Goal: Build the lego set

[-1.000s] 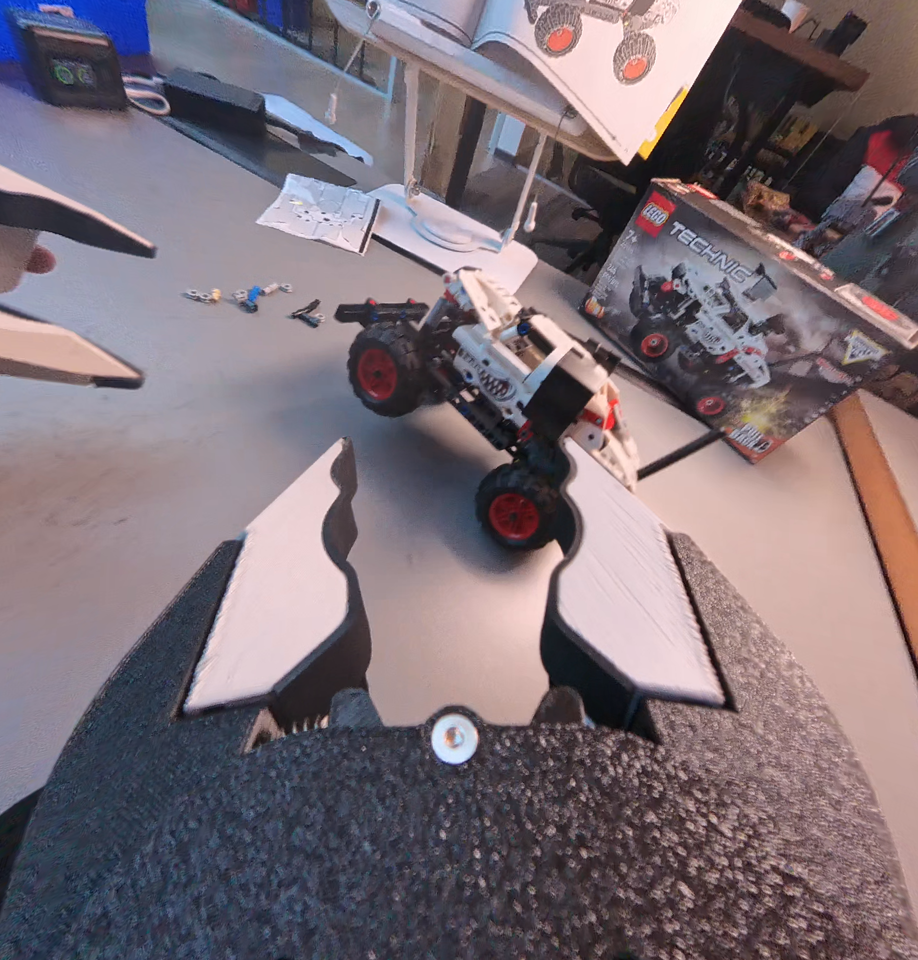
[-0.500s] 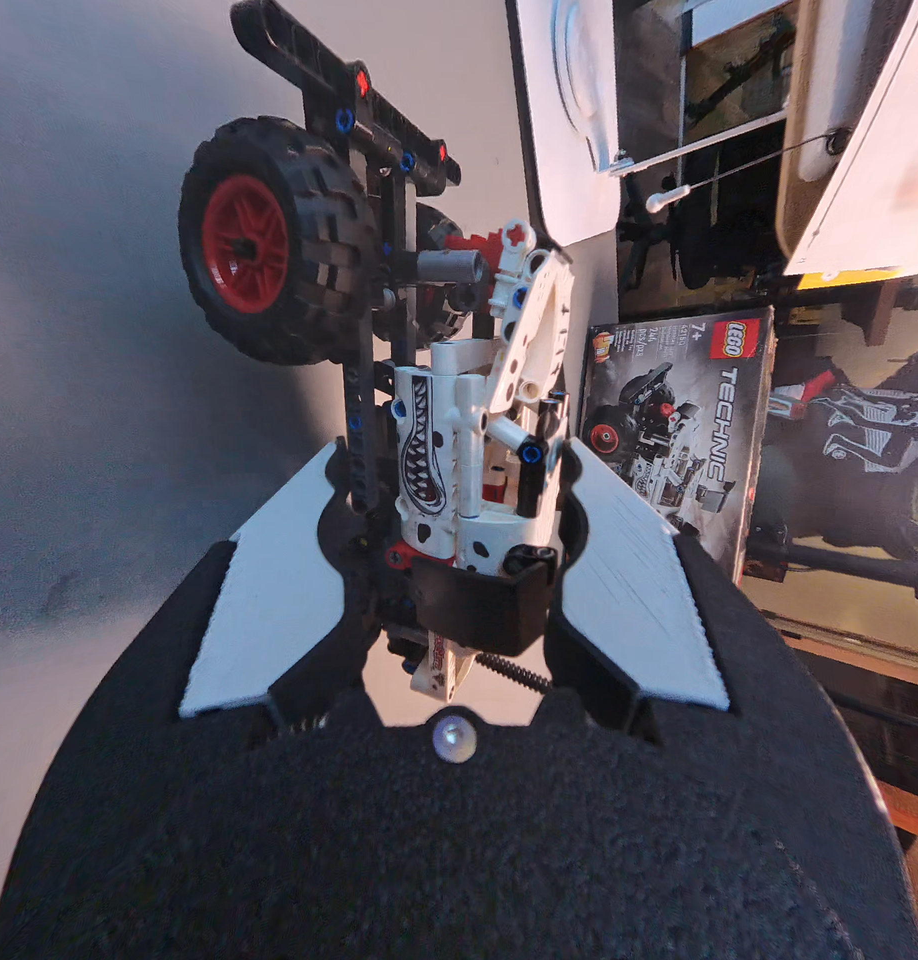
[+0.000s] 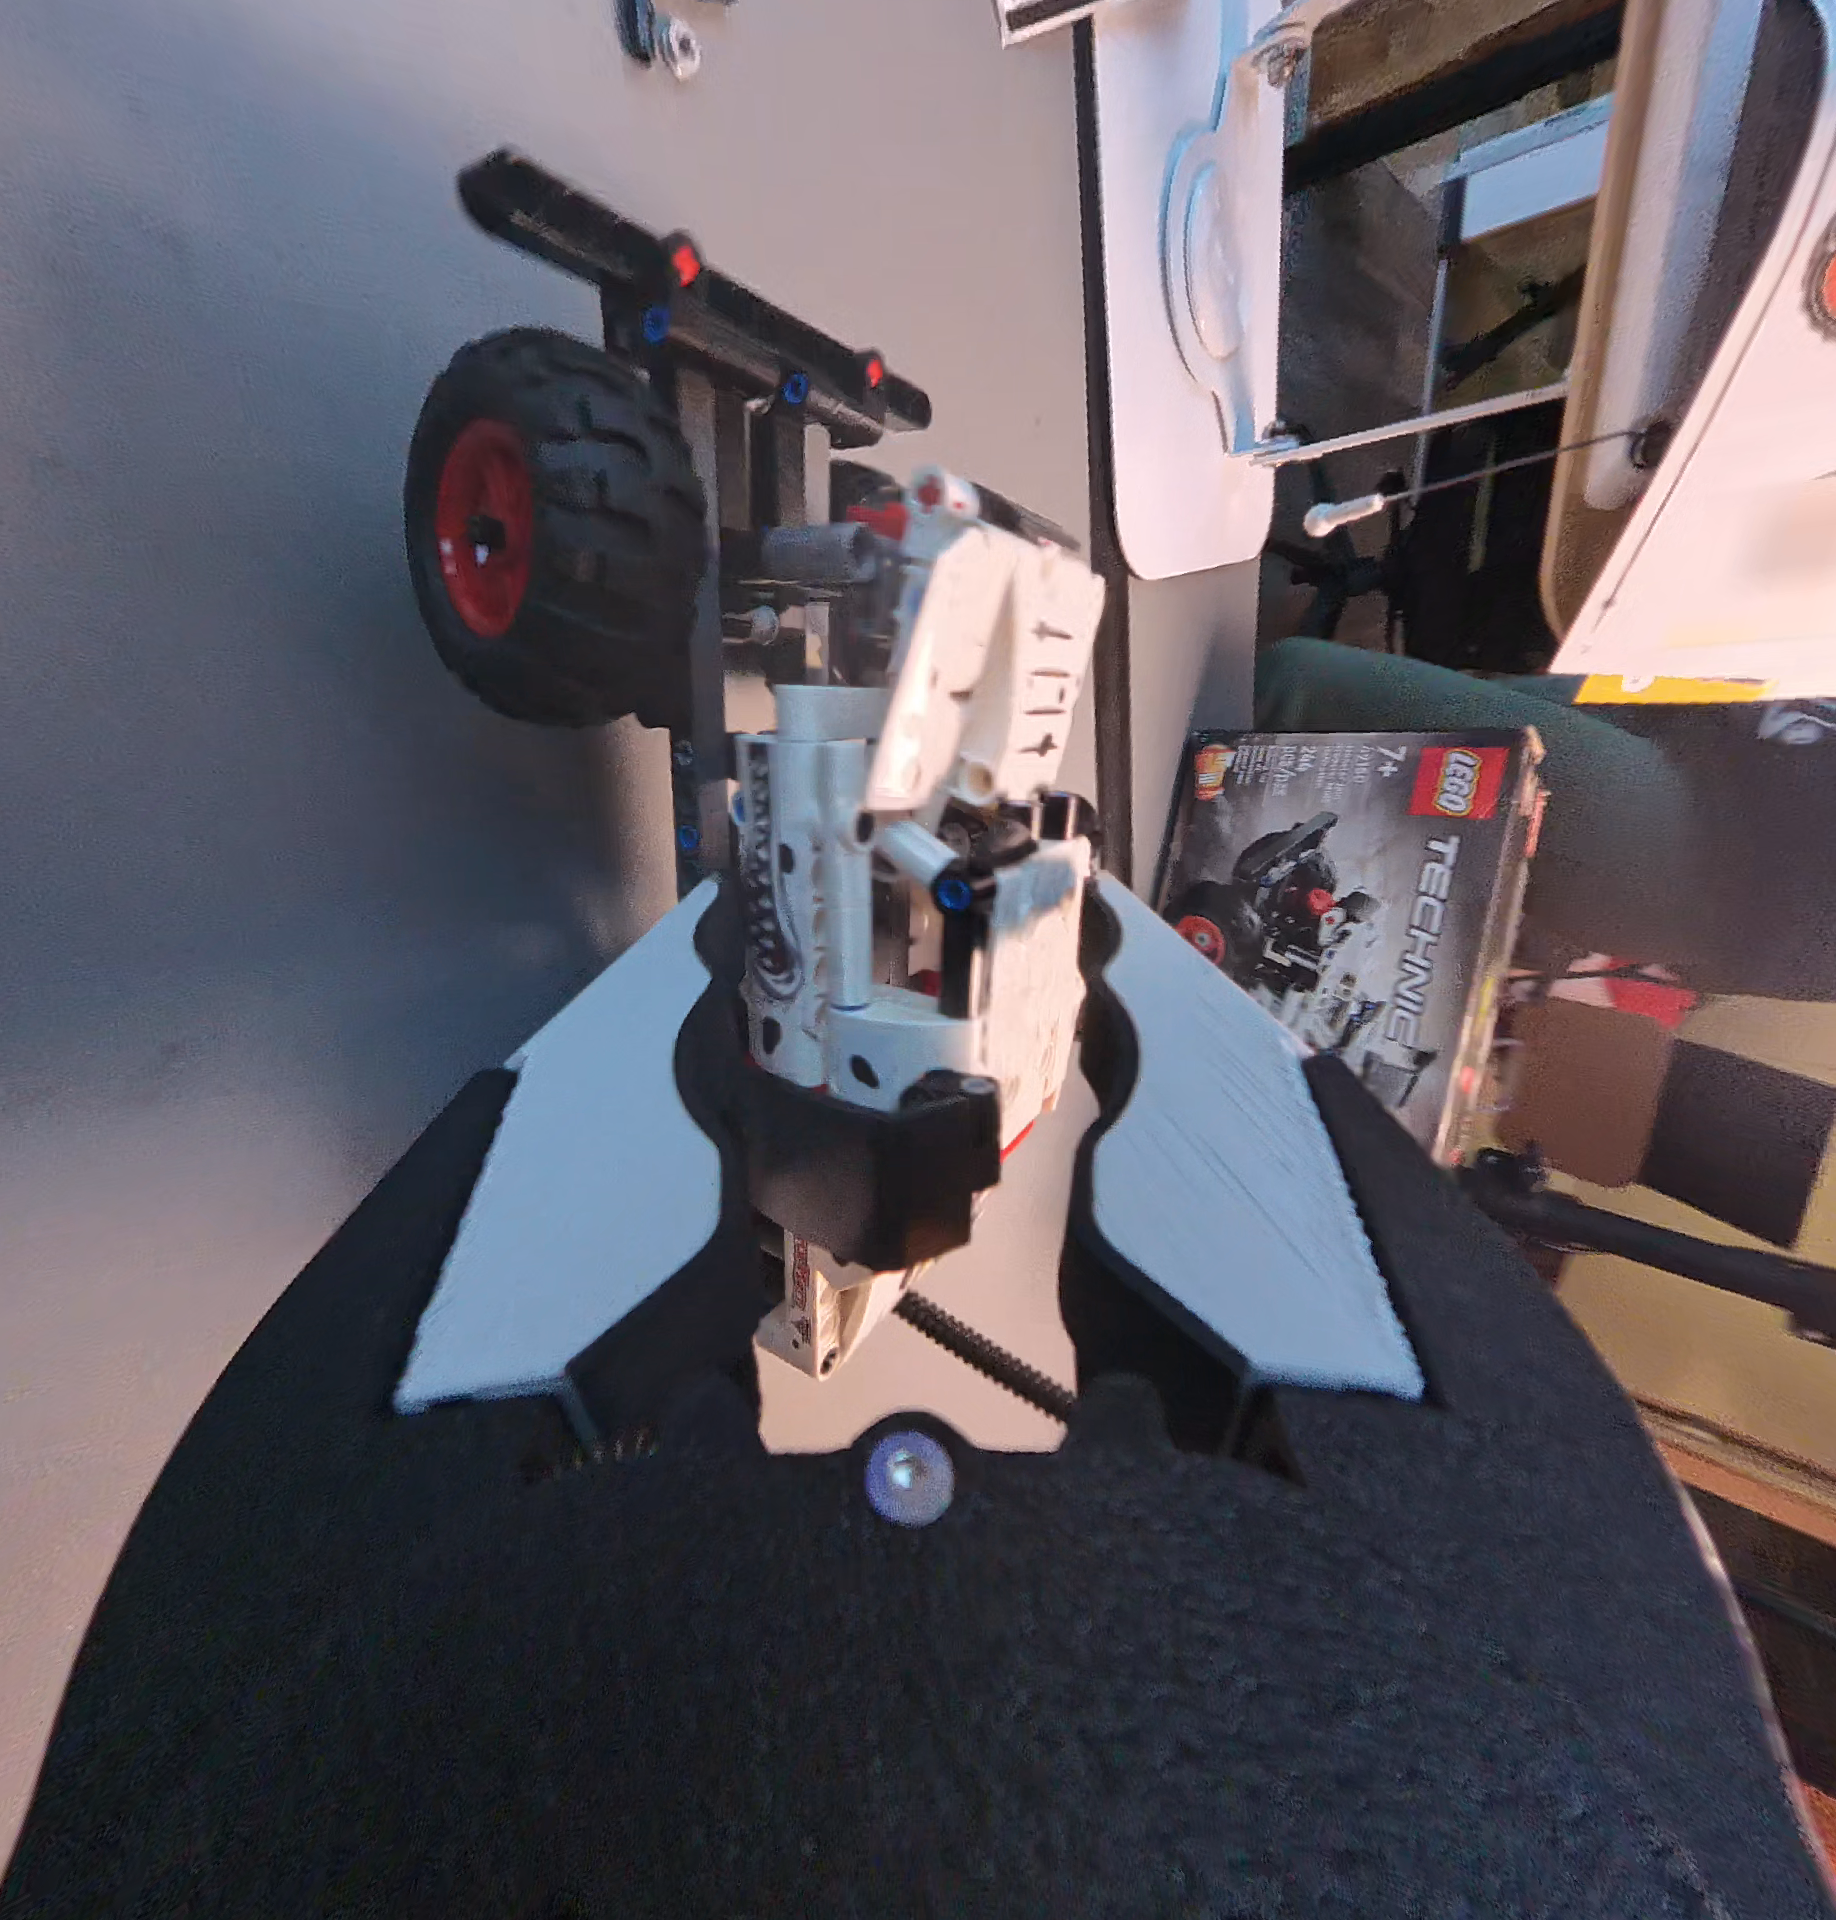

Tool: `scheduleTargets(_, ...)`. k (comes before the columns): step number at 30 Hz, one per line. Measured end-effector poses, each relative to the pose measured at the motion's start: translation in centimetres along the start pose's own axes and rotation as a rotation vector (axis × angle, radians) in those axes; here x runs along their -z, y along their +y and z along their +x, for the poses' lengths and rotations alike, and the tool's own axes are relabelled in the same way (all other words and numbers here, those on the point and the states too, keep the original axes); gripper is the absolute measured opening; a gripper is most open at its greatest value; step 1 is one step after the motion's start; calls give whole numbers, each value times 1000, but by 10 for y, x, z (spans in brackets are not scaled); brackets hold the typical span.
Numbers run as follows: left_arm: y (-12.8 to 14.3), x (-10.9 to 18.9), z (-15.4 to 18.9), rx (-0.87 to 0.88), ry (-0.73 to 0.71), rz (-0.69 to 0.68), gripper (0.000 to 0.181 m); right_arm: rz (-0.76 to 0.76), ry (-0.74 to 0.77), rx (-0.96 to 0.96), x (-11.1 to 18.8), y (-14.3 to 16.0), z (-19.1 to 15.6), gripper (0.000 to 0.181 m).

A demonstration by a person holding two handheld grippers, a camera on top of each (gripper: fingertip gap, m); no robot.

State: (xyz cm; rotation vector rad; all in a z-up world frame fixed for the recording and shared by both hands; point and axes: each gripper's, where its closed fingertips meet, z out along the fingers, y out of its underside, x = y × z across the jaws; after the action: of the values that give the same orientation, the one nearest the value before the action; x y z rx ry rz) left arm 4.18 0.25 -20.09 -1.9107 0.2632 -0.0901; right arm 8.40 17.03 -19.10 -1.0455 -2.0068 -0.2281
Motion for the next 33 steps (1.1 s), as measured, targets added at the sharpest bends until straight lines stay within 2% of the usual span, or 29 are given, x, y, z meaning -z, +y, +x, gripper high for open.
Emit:
scheduleTargets(3,0,0,0,-8,-3,-1,78,-88,110,124,-11,9,5,60)
scheduleTargets(9,0,0,0,-5,-4,1,77,-20,267,212,-3,-3,4,56)
scheduleTargets(14,-4,2,-4,5,-24,23,77,113,386,259,25,-49,0,54)
scheduleTargets(17,-19,16,-19,14,-86,105,78,204,431,288,37,-81,-11,54)
scheduleTargets(19,-27,28,-34,29,-136,151,77,238,456,335,36,-96,-24,54)
scheduleTargets(21,-31,38,-46,74,-151,176,77,210,388,353,20,-98,-47,54)
scheduleTargets(22,-32,43,-52,86,-159,184,77,209,450,357,22,-102,-43,53)
scheduleTargets(23,-31,46,-57,88,-170,178,77,222,444,366,22,-104,-45,53)
scheduleTargets(27,-17,47,-61,80,-134,88,82,237,393,266,27,-105,-48,54)
scheduleTargets(29,-7,43,-57,75,-86,34,85,256,391,238,33,-105,-49,63)
scheduleTargets(33,12,38,-44,51,7,-59,92,383,306,-10,56,-104,-50,73)
